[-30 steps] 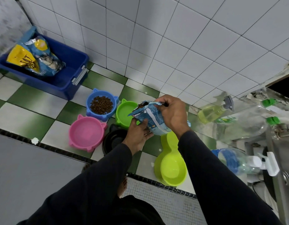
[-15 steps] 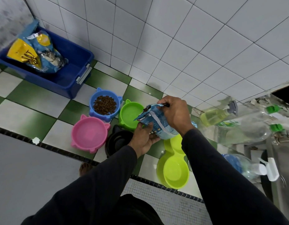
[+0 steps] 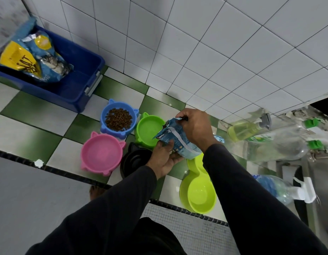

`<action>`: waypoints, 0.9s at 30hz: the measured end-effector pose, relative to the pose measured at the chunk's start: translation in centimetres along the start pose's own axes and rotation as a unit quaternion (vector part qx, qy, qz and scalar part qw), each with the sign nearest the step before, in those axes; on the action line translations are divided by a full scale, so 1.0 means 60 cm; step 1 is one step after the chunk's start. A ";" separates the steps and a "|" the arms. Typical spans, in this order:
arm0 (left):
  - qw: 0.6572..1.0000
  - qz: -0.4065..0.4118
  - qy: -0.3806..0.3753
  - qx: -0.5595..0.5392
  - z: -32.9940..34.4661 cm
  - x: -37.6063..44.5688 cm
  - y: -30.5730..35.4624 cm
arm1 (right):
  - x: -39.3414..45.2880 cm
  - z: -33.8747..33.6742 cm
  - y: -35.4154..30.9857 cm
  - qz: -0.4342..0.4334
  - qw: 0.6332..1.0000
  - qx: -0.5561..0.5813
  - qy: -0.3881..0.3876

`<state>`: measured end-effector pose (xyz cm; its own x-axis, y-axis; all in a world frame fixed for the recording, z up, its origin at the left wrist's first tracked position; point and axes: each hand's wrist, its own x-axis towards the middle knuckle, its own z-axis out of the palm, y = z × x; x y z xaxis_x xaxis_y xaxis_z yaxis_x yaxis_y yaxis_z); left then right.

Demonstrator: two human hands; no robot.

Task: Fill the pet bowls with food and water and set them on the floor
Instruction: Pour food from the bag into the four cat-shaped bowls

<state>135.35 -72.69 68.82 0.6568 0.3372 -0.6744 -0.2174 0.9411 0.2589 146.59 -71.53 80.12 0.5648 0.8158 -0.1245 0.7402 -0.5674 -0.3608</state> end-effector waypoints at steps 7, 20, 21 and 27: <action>1.000 -0.011 -0.011 0.009 -0.011 0.007 0.009 | 0.014 0.005 -0.015 0.007 0.999 -0.020 -0.027; 0.999 -0.038 -0.004 0.015 -0.022 0.002 0.020 | 0.025 0.014 -0.036 -0.009 0.998 -0.050 -0.044; 0.999 -0.038 -0.003 0.015 -0.022 0.001 0.021 | 0.026 0.015 -0.036 -0.011 0.998 -0.050 -0.042; 0.999 -0.046 0.000 0.009 -0.020 -0.001 0.023 | 0.028 0.015 -0.034 -0.019 0.998 -0.049 -0.032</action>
<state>134.15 -71.36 68.37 0.6738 0.2485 -0.6959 -0.1424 0.9678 0.2077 145.73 -68.91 79.81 0.5132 0.8406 -0.1732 0.7946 -0.5417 -0.2743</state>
